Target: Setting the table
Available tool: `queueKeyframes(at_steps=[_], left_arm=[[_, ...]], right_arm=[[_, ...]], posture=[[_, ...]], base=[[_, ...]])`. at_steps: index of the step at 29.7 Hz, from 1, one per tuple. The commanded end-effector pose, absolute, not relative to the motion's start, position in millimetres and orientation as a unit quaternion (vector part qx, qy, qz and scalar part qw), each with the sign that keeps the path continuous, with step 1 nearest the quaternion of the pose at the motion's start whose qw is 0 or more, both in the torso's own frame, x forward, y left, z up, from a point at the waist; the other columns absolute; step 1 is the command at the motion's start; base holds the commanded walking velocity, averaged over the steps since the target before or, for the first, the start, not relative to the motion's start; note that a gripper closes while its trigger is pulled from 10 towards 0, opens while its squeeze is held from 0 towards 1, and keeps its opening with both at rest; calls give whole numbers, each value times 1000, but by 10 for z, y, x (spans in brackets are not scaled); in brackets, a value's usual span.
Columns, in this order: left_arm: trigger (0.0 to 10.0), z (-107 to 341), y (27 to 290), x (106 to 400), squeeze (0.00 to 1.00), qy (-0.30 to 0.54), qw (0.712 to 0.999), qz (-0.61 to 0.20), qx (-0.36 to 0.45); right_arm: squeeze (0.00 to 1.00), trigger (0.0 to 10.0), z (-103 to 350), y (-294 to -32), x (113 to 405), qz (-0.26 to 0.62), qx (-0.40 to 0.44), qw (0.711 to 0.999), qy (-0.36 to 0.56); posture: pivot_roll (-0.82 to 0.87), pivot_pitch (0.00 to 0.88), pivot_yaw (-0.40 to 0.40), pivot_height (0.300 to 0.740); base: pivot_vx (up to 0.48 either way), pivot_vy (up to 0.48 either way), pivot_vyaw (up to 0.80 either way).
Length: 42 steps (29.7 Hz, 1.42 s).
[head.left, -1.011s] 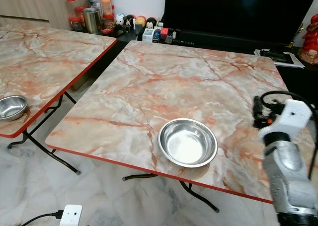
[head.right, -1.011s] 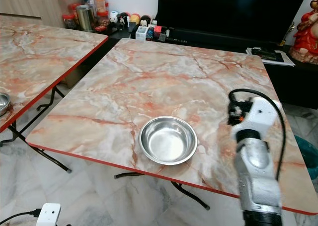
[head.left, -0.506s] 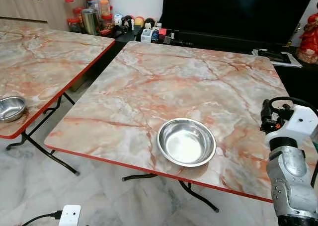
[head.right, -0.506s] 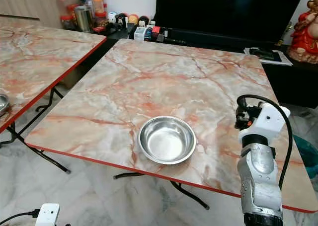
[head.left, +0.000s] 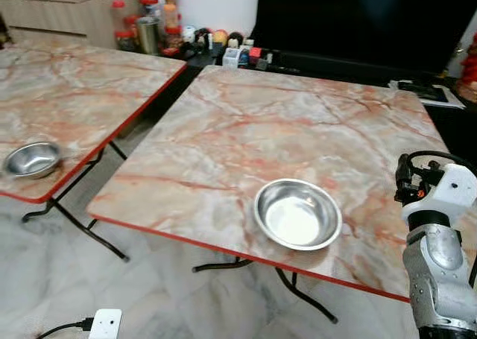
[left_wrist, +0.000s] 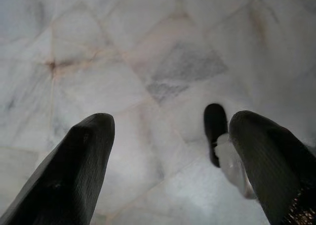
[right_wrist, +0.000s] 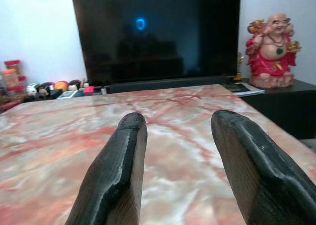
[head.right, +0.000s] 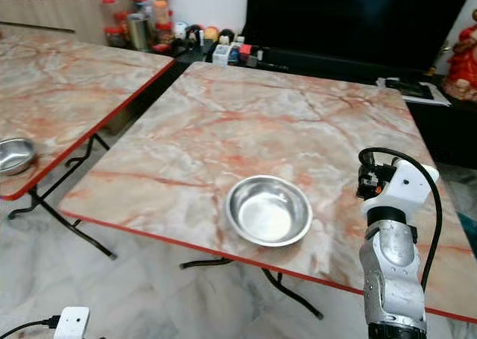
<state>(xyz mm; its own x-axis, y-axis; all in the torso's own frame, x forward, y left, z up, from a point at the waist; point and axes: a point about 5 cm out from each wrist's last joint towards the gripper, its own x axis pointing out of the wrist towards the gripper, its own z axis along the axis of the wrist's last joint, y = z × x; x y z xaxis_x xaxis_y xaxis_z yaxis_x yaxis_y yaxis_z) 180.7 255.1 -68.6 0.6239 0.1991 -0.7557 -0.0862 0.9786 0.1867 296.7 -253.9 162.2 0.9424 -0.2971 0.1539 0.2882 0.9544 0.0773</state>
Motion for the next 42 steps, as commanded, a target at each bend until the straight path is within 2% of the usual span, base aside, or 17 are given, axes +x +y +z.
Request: queueKeyframes(at_steps=[1, 28, 41, 42], left_arm=[[10000, -698, 2556, 1780, 0, 429, 897, 83, 66], [10000, -692, 2546, 1805, 0, 429, 897, 89, 60], [10000, -693, 2541, 1806, 0, 428, 897, 91, 59], [10000, -694, 2539, 1807, 0, 428, 897, 92, 59]], right_arm=[[0, 10000, 1614, -2589, 2952, -159, 26, 984, -82], [0, 10000, 1590, -2660, 2965, -183, 31, 980, -70], [0, 10000, 1394, -2780, 2942, -210, 64, 975, -19], [0, 10000, 1271, -2866, 2904, -223, 67, 973, 5]], posture=[[-37, 47, -52, 740], [-37, 70, -59, 740], [-37, 69, -63, 740], [-38, 70, -63, 740]], base=[[0, 296, 0], [0, 322, -41], [0, 418, 0], [0, 401, -456]])
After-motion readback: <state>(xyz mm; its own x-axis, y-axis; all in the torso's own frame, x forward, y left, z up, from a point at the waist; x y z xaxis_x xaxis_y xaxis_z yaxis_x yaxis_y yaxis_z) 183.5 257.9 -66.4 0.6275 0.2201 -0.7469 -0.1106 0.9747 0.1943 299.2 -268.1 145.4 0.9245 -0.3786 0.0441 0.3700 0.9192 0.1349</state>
